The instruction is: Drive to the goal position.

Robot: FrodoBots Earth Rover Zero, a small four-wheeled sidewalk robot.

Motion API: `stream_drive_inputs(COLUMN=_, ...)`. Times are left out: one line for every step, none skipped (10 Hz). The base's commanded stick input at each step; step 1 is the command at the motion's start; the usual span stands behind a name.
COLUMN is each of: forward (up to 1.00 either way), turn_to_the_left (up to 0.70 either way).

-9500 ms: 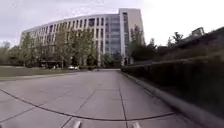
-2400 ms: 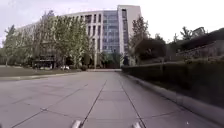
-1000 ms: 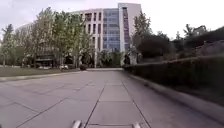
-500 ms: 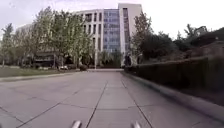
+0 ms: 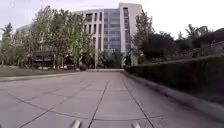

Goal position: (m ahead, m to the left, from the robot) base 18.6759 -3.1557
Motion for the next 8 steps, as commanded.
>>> stream_drive_inputs(forward=0.7, turn_to_the_left=0.0)
stream_drive_inputs(forward=0.7, turn_to_the_left=0.0)
stream_drive_inputs(forward=0.7, turn_to_the_left=0.0)
stream_drive_inputs(forward=0.7, turn_to_the_left=0.0)
stream_drive_inputs(forward=0.7, turn_to_the_left=0.0)
stream_drive_inputs(forward=0.7, turn_to_the_left=0.0)
stream_drive_inputs(forward=0.7, turn_to_the_left=0.0)
stream_drive_inputs(forward=0.7, turn_to_the_left=0.0)
